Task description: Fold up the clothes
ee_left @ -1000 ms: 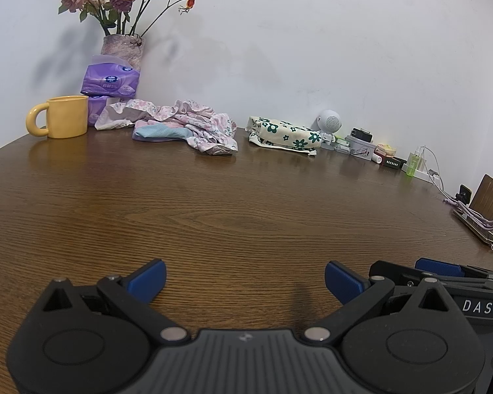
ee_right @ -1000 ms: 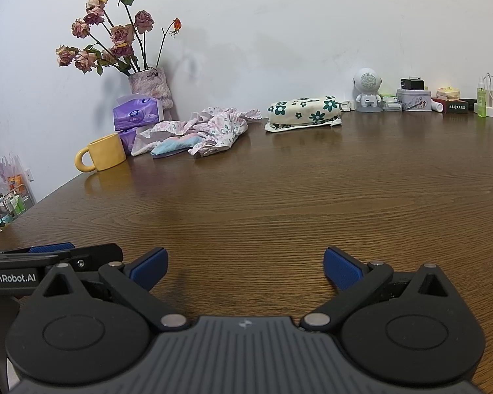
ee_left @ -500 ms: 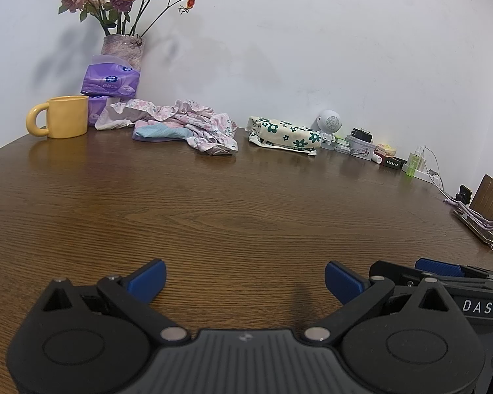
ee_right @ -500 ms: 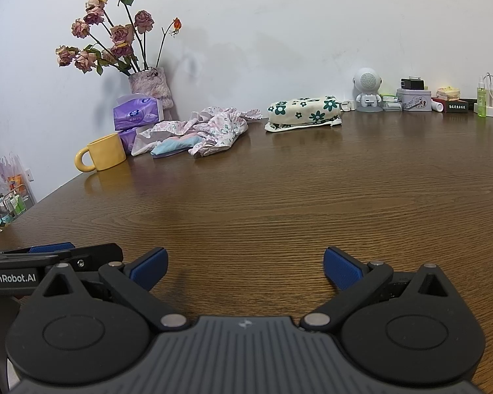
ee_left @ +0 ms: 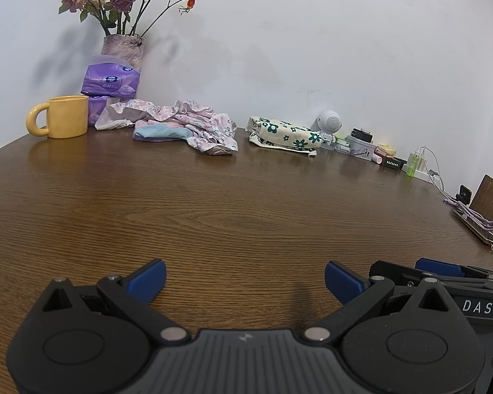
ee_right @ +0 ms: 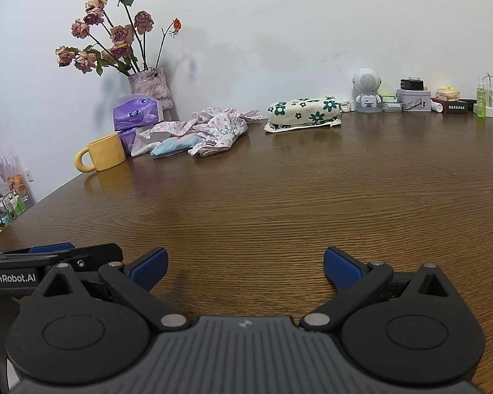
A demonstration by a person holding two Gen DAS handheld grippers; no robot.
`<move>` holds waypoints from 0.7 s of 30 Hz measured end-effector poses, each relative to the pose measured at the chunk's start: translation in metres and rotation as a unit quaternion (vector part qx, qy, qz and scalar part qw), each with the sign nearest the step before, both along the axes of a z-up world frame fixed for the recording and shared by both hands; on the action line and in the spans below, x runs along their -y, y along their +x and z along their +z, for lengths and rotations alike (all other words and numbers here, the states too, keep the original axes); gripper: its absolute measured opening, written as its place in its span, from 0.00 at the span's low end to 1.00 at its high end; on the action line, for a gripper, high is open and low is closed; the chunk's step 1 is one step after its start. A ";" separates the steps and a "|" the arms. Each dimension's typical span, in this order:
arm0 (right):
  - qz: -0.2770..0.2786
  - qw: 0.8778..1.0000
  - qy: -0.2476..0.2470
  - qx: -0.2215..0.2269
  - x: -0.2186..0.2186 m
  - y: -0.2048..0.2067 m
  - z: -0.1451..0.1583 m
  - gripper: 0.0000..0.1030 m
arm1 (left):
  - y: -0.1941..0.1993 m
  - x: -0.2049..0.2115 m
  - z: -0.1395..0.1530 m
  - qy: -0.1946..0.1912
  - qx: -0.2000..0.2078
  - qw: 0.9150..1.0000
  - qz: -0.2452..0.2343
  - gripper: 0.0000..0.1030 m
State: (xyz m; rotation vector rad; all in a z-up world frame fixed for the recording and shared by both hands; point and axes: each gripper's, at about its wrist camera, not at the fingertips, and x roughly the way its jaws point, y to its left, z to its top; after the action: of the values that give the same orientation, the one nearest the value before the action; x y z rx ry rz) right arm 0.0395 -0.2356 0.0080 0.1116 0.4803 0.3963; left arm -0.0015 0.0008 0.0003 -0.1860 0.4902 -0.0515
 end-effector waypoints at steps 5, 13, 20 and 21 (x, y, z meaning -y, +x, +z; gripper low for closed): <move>0.000 1.000 0.000 0.000 0.000 0.000 0.000 1.00 | 0.000 -0.001 0.000 0.000 0.000 1.000 0.000 1.00; -0.001 1.000 0.000 0.000 -0.001 0.000 0.001 1.00 | 0.000 -0.001 0.001 0.000 0.000 1.000 0.000 1.00; -0.001 1.000 0.000 0.000 -0.001 0.000 0.001 1.00 | -0.001 0.000 0.001 0.000 0.000 1.000 0.000 1.00; -0.001 1.000 0.000 0.000 -0.001 0.000 0.001 1.00 | -0.001 0.000 0.001 0.000 0.000 1.000 0.000 1.00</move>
State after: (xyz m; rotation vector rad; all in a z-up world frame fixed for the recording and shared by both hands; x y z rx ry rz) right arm 0.0390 -0.2345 0.0086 0.1124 0.4798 0.3949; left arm -0.0027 0.0010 0.0016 -0.1862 0.4899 -0.0523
